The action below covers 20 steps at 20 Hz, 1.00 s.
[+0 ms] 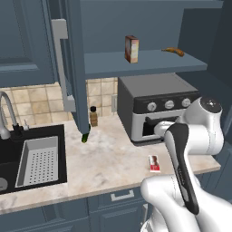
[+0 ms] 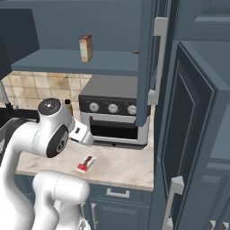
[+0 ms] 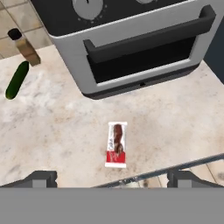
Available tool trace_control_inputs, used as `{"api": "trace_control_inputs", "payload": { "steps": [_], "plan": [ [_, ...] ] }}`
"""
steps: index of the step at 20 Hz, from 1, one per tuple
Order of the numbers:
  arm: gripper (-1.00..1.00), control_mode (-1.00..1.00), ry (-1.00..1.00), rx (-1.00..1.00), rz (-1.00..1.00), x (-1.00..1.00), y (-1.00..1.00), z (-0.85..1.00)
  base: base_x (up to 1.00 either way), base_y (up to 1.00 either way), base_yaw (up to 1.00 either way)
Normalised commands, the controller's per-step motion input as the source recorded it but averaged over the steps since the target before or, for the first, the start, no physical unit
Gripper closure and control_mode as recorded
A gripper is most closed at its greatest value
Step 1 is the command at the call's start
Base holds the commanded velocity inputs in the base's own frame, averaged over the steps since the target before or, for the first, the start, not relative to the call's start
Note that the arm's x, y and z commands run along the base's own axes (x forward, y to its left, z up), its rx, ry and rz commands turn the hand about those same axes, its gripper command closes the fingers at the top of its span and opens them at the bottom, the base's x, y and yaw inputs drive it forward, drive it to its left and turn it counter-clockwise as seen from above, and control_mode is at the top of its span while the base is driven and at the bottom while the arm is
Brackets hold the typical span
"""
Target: Pick the bar and boxed food from the counter and place them in the cabinets closest to them.
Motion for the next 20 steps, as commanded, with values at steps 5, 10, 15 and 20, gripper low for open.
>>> {"api": "trace_control_inputs", "payload": {
  "steps": [5, 10, 15, 20],
  "plan": [
    [-1.0, -1.0, 0.0, 0.0, -0.01, 0.0, 0.0, -0.48, 0.0, 0.0, 0.0],
    [-1.0, -1.0, 0.0, 0.0, -0.01, 0.0, 0.0, -0.5, 0.0, 0.0, 0.0],
    [-1.0, -1.0, 0.0, 0.0, -0.01, 0.0, 0.01, -0.5, 0.0, 0.0, 0.0],
    [-1.0, -1.0, 0.0, 0.0, -0.01, 0.0, 0.02, -0.52, 0.0, 0.0, 0.0]
  ]
}}
